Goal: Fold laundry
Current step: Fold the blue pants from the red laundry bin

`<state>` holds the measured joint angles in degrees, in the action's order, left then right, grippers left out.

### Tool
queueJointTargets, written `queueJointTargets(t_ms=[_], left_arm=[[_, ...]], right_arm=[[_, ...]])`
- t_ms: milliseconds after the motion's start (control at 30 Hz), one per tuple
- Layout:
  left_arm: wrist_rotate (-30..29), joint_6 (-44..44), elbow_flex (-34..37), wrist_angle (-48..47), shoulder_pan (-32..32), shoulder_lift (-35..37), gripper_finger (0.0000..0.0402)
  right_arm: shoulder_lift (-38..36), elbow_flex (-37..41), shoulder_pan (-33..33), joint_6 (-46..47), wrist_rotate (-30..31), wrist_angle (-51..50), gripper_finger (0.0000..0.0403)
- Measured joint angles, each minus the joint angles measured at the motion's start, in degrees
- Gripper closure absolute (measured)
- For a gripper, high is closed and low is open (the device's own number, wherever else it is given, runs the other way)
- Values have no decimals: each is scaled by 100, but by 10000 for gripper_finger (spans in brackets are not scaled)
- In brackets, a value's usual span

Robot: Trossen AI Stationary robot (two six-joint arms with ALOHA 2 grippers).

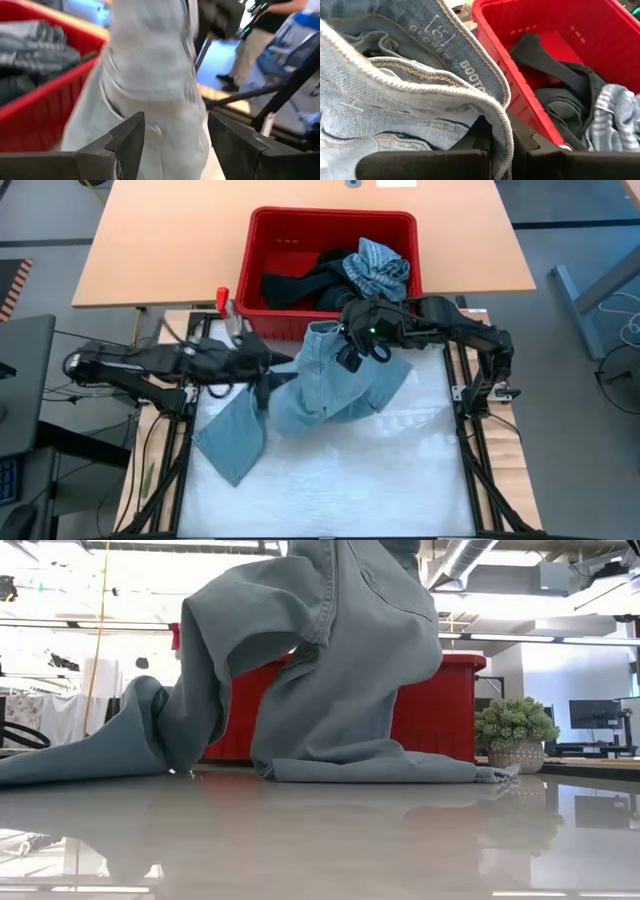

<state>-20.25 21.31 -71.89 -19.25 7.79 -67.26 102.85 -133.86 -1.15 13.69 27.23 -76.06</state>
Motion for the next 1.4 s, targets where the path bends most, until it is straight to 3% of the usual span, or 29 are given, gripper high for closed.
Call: queueJointTargets(t_ms=[233,433,600,767,900,1067,1400], left_arm=[[-74,181,4,368,19,-691,195],[-863,305,4,609,-47,-1108,195],[-879,217,4,1431,-202,-1398,195],[-980,211,4,1478,-388,-1528,199],[-1184,181,4,1195,-382,-1520,252],[-1240,10,5,1043,-266,-1305,383],[-923,486,6,278,-42,-445,401]], right_arm=[[0,0,-228,-61,-42,-38,351],[0,0,-320,-20,-174,-23,351],[0,0,-314,28,-174,-19,351],[0,2,-263,4,-293,-65,351],[0,0,-221,-47,-320,-451,351],[-9,0,-237,-337,-341,-798,351],[-248,4,-424,-801,-973,-1059,351]])
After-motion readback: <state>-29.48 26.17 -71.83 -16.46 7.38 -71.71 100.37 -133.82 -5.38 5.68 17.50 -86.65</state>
